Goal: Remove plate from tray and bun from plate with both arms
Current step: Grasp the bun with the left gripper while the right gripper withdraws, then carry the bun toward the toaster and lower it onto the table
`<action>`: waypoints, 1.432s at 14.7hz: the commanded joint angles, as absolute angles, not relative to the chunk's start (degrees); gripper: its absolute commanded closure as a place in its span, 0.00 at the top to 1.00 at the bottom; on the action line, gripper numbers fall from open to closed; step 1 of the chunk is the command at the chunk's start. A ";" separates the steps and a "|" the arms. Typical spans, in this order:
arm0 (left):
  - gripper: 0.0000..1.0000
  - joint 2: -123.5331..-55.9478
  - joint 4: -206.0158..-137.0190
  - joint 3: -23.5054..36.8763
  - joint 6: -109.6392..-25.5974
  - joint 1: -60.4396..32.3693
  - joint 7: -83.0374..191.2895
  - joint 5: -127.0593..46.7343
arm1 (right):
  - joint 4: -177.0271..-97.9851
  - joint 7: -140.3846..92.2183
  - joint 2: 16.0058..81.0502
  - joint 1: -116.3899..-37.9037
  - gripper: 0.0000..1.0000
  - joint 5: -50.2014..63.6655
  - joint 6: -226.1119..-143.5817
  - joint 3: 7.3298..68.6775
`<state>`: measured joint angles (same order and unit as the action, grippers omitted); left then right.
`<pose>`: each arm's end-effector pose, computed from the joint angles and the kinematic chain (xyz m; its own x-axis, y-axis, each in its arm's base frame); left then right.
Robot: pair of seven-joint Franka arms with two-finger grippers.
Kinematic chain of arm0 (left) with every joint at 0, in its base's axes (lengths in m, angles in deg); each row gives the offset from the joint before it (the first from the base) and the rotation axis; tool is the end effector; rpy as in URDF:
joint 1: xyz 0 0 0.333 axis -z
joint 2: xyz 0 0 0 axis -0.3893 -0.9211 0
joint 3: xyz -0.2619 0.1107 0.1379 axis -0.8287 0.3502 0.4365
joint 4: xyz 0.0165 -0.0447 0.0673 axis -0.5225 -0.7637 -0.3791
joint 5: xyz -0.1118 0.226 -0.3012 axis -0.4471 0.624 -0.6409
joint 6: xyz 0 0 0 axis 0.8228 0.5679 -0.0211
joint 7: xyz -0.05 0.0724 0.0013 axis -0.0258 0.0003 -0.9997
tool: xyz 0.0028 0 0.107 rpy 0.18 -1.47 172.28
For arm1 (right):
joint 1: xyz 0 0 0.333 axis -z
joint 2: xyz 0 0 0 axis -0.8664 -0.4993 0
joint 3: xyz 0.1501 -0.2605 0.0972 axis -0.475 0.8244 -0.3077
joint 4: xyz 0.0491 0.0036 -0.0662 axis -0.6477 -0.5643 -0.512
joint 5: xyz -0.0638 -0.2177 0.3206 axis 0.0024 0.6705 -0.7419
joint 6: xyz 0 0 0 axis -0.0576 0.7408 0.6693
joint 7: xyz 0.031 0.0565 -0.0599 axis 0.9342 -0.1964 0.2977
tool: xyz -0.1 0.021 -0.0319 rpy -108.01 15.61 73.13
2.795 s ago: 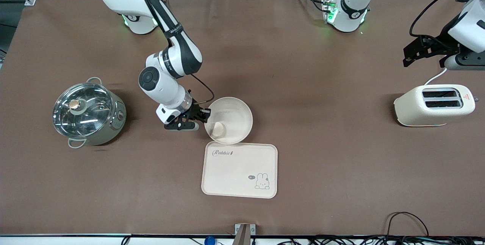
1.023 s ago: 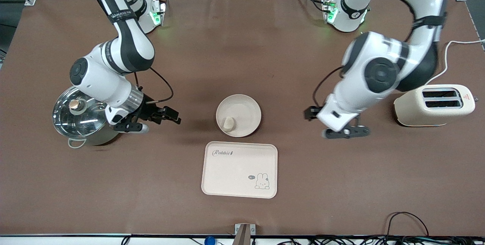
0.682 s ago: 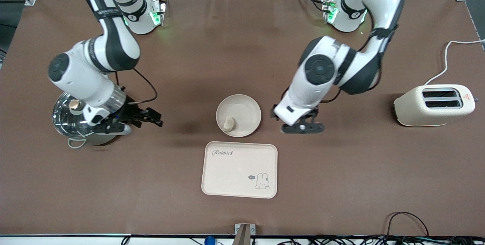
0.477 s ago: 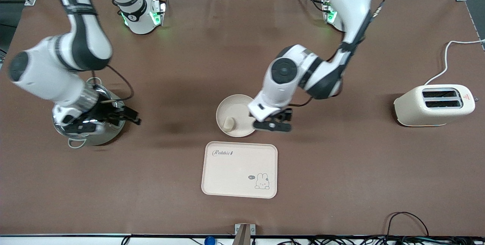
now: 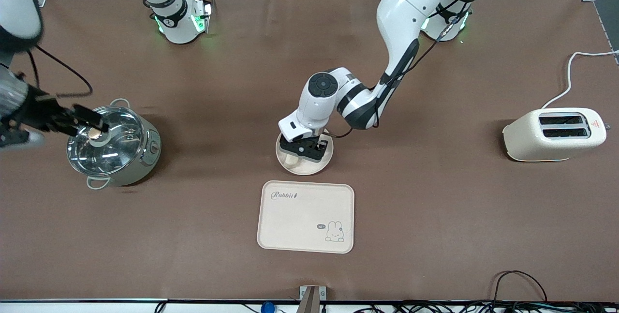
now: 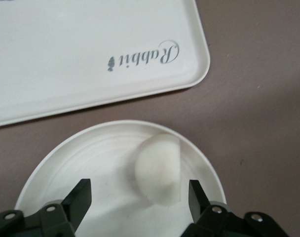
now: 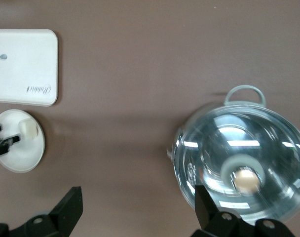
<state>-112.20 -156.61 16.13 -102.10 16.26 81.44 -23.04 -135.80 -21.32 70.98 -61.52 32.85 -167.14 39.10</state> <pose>0.5150 -0.5407 0.2151 0.9295 -0.2509 0.2703 -0.3073 -0.9321 0.1915 0.5670 -0.0322 0.5684 0.9997 0.0201 0.0140 0.0224 -0.9828 -0.1835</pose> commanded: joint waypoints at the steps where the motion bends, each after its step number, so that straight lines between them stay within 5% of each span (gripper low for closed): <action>1: 0.85 -115.26 -154.86 16.92 -108.81 16.73 81.43 -21.68 | -131.67 -25.68 74.27 -61.45 1.00 39.43 -159.96 38.18; 6: 0.75 -117.47 -154.42 17.10 -113.05 16.82 81.60 -21.77 | -127.61 -25.78 74.28 -59.71 1.00 41.11 -157.21 37.92; 12: 0.17 -117.03 -154.69 17.10 -112.88 17.35 81.78 -21.77 | -126.73 -26.30 75.07 -49.15 1.00 41.29 -156.41 28.78; 16: 0.05 -113.00 -155.12 17.19 -108.86 14.98 81.78 -21.59 | -126.81 -29.55 74.54 -49.24 1.00 46.03 -156.50 26.33; 21: 0.01 -102.80 -155.30 17.10 -89.26 6.20 81.42 -21.59 | -126.64 -34.47 74.54 -50.73 1.00 45.95 -153.87 25.52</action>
